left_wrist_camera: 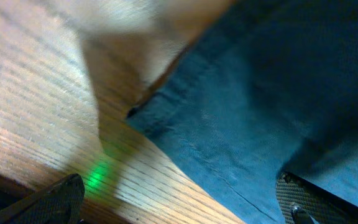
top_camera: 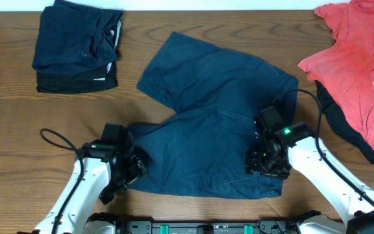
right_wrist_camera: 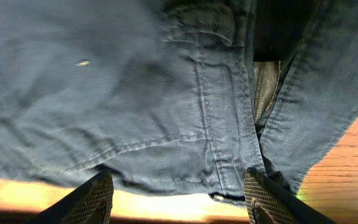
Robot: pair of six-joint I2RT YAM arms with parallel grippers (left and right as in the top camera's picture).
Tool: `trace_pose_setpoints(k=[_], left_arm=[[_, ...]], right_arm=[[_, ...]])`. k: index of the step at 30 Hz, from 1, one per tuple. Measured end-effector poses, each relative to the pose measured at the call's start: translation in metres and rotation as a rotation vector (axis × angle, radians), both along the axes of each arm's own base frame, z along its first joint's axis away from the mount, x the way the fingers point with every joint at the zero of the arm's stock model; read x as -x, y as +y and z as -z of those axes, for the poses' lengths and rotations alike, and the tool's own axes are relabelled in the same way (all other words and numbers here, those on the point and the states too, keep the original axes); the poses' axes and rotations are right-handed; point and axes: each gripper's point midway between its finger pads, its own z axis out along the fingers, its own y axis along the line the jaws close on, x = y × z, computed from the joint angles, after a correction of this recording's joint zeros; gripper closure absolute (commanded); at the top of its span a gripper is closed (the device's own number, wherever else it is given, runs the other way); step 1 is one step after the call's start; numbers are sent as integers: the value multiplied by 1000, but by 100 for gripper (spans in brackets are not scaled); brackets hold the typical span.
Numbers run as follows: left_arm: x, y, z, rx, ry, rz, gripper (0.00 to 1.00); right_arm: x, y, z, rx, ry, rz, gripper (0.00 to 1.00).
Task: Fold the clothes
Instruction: 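Grasp the bottom hem of the shorts with both grippers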
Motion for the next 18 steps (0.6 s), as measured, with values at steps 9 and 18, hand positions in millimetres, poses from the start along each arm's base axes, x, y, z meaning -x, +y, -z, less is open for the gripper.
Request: trace_pose_setpoints(k=[9,18], left_arm=[[-21,2,2,-24,-81,-159,12],[-17,6,11,-49,-81,-323,31]], right_arm=[[14,-8,22,35,31,116,43],[15,-10,25,47,37,163,44]])
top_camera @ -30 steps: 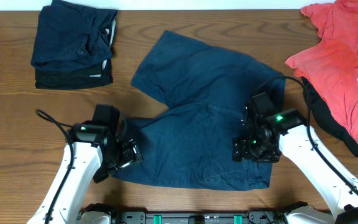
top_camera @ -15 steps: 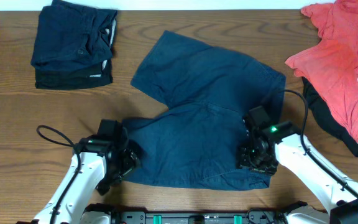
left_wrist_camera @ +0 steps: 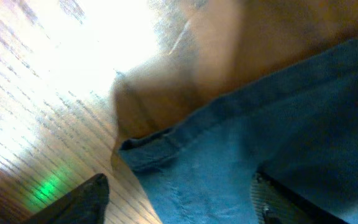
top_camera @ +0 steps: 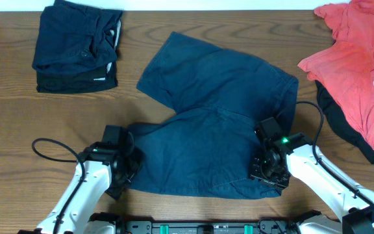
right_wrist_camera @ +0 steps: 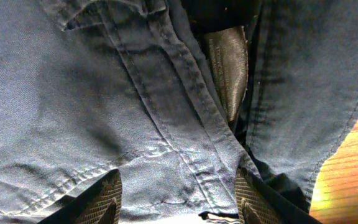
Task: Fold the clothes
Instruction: 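Grasp the bottom hem of the shorts with both grippers, then lift the bottom hem with both grippers and fold it up over the top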
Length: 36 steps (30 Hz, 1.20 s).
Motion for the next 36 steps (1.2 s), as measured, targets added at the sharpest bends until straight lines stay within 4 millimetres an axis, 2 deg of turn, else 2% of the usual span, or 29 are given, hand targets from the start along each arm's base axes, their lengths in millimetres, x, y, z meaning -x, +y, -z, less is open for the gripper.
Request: trace_pose_setpoints(k=[3,5,9,11,12,23,25,36], left_arm=[[1,1,7,0,-16,-20,34],[-2,2,8,-7,-41,-29,46],[-15,4,8,-17,-123,-61,80],[-21,5,8,-16,-152,-76,92],[-23,4,8,-15,-160,-76,94],[-22,5,8,-18,-161,-79,94],[-22,5,8,-19,-161,-78,94],[-22,5,8,-21,-161,-78,94]], right_arm=[[0,-1,0,3,0,4,44],[1,-1,0,4,2,6,43],[1,-1,0,6,3,10,44],[1,-1,0,7,6,11,44],[3,-2,0,9,11,13,45],[29,-7,-5,34,134,84,48],[35,-8,-6,41,158,99,45],[40,-21,7,127,151,238,42]])
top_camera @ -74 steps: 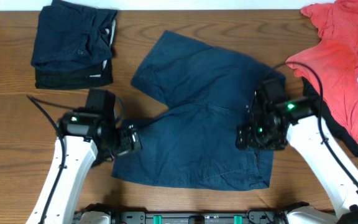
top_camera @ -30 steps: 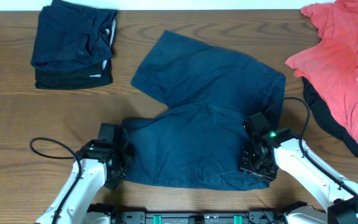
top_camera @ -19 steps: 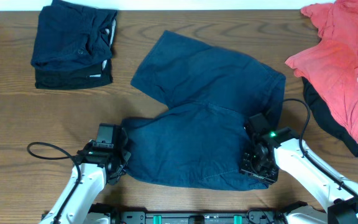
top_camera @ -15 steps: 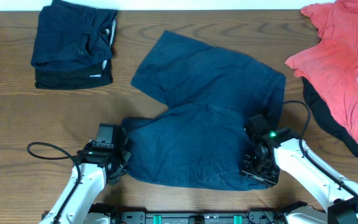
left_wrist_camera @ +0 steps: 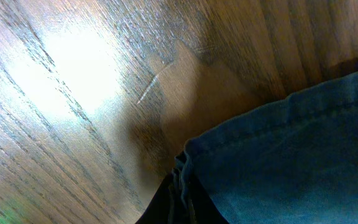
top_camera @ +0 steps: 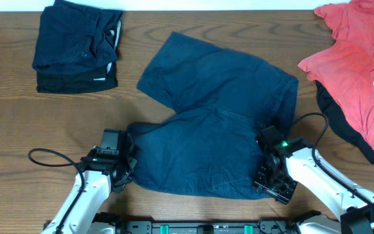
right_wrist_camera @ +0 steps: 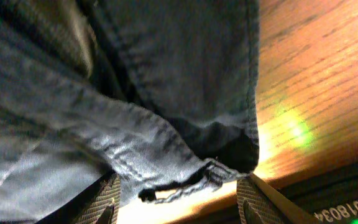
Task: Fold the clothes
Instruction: 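Lift the bottom hem with both grippers and fold it up over the top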
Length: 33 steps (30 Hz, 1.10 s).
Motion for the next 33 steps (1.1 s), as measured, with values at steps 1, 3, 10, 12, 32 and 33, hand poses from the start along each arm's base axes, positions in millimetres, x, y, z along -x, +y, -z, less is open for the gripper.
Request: trace_pose_setpoints(k=[1,3,10,12,32,33], left_arm=[[0,0,0,0,0,0,94],[0,0,0,0,0,0,94],[0,1,0,-4,0,-1,94],[0,1,0,-4,2,-1,94],[-33,-8,-143,-9,-248,206,94],[-33,-9,-152,-9,-285,220,94]], right_arm=[[0,0,1,4,-1,8,44],[0,-1,1,14,-2,24,60],[-2,-1,5,15,-19,52,99],[-2,0,5,10,-20,53,99],[-88,-25,-156,-57,-422,-91,99],[-86,-27,-161,-57,-430,-96,99]])
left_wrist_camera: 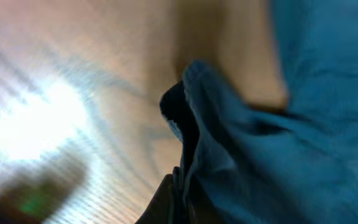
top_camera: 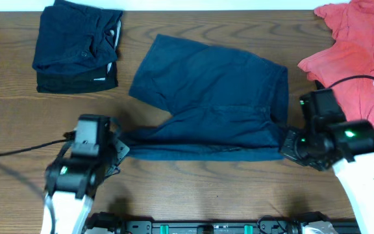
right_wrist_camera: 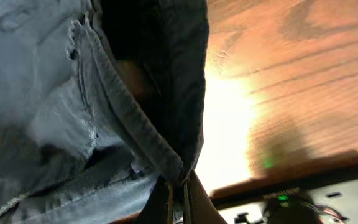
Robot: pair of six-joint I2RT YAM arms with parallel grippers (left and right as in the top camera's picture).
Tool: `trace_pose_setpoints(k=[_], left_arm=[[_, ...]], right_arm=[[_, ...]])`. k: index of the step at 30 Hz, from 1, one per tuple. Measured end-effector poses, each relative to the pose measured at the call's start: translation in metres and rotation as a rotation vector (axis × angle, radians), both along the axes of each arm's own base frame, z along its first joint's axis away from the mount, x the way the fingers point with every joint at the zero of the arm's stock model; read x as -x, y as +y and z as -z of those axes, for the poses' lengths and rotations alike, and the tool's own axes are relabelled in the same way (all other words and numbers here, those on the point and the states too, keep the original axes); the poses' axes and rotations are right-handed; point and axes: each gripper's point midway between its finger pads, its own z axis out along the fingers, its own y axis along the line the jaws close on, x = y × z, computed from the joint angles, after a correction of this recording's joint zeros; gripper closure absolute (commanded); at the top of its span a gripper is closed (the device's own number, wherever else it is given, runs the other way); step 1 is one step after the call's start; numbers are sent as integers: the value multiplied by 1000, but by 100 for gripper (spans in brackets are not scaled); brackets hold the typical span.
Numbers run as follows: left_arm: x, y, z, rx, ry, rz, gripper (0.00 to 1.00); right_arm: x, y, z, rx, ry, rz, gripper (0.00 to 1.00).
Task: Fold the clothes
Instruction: 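Lift the bottom hem with both grippers and fold it up over the top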
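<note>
Navy blue shorts (top_camera: pixel 210 91) lie in the middle of the table, the near leg lifted and stretched into a narrow band (top_camera: pixel 200 151) between my two grippers. My left gripper (top_camera: pixel 117 151) is shut on the leg's hem corner (left_wrist_camera: pixel 188 124) at the left. My right gripper (top_camera: pixel 289 148) is shut on the waistband corner (right_wrist_camera: pixel 166 158) at the right. Both wrist views show denim pinched between closed fingers.
A folded stack of dark clothes (top_camera: pixel 76 45) sits at the back left. A red T-shirt (top_camera: pixel 362 71) lies over a dark garment (top_camera: pixel 343 127) at the right edge. A black cable (top_camera: pixel 18 153) trails left of my left arm.
Both grippers have risen and moved away from the near edge with the shorts' near leg, which now hangs taut between them. The right gripper has shut on the waistband corner.
At first both grippers stood open at the near corners of the flat shorts. They then sat lower over the cloth edges. The left one was then shut on the hem corner, the right still open. Now both hold the near leg lifted.
</note>
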Motion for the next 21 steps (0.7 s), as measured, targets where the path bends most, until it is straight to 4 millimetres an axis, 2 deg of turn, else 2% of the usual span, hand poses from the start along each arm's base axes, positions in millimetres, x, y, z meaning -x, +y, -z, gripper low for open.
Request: trace_pose_setpoints(k=[8,12,15,17,21], left_arm=[[15,-3,-71,1,-287,96,94],[21,-3,-96,3,-392,118,94],[15,-4,-99,-3,-408,124,94],[4,-5,-100,-7,-413,123,94],[-31,-8,-99,-26,-421,132,94]], right_arm=[[37,-6,-19,-2,-17,-52,99],[40,-7,-27,-5,-73,-58,99],[24,-9,-33,12,-159,-58,99],[9,-9,-38,23,-220,-60,99],[-28,-11,-41,58,-303,-54,99]])
